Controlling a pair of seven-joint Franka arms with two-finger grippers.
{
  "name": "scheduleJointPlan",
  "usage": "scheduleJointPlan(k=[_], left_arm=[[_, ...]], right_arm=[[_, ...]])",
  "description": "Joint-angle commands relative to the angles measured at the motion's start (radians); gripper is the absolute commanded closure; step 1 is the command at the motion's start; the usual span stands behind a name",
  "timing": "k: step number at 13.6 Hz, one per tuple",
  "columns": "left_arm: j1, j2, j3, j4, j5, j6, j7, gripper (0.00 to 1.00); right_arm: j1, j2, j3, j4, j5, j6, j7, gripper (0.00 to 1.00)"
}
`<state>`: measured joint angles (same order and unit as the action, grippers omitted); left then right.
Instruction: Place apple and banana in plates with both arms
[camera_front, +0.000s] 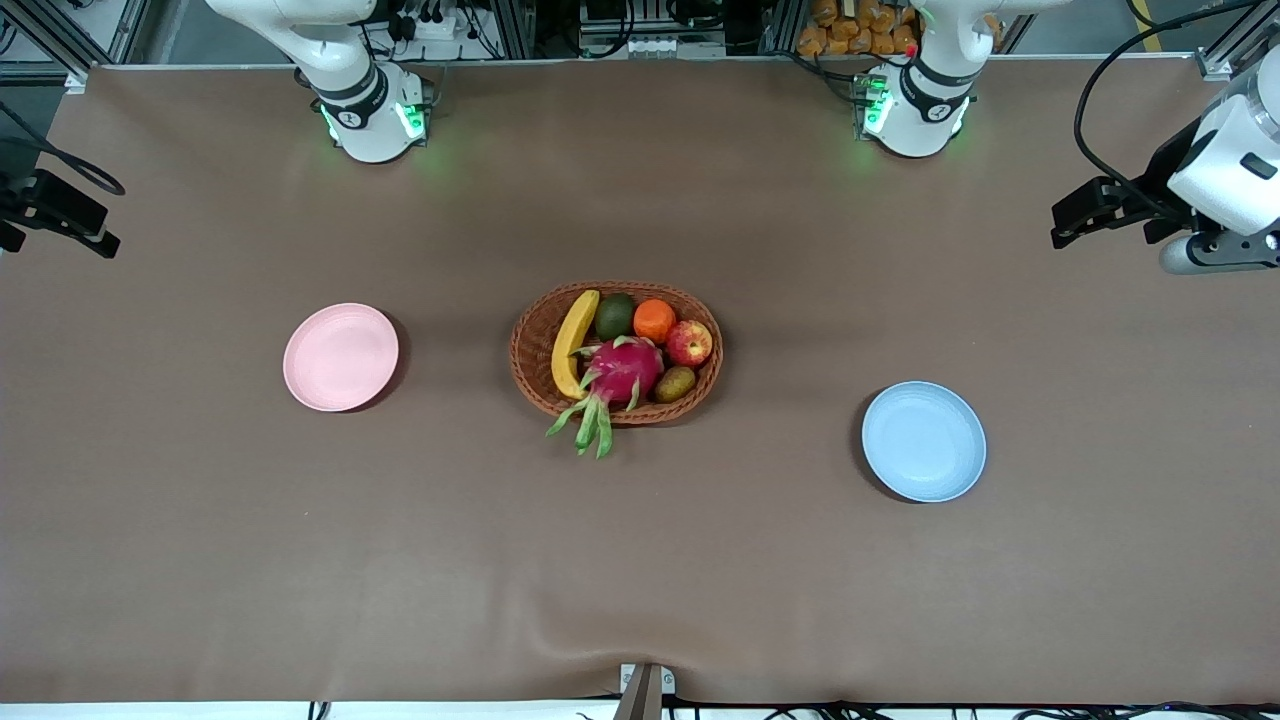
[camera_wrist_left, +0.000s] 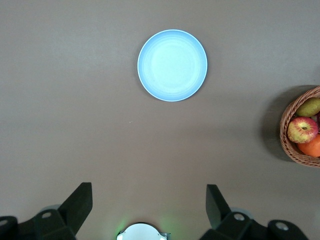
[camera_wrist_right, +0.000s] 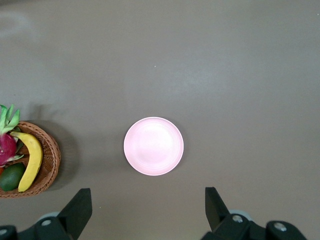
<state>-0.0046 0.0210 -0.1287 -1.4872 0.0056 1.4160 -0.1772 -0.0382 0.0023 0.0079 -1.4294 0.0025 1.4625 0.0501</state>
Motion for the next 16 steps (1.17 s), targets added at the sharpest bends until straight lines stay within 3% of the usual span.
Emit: scheduleJointPlan(k=[1, 16], left_arm=[[-0.002, 0.005, 0.003, 0.008, -0.029, -0.012, 0.010, 0.00], [0.008, 0.026, 0.004, 0.008, -0.029, -0.012, 0.012, 0.00]], right_arm=[[-0.003, 0.007, 0.001, 0.018, -0.004, -0.011, -0.006, 0.00], [-0.003, 0.008, 0.003, 0.018, -0.004, -0.010, -0.006, 0.00]])
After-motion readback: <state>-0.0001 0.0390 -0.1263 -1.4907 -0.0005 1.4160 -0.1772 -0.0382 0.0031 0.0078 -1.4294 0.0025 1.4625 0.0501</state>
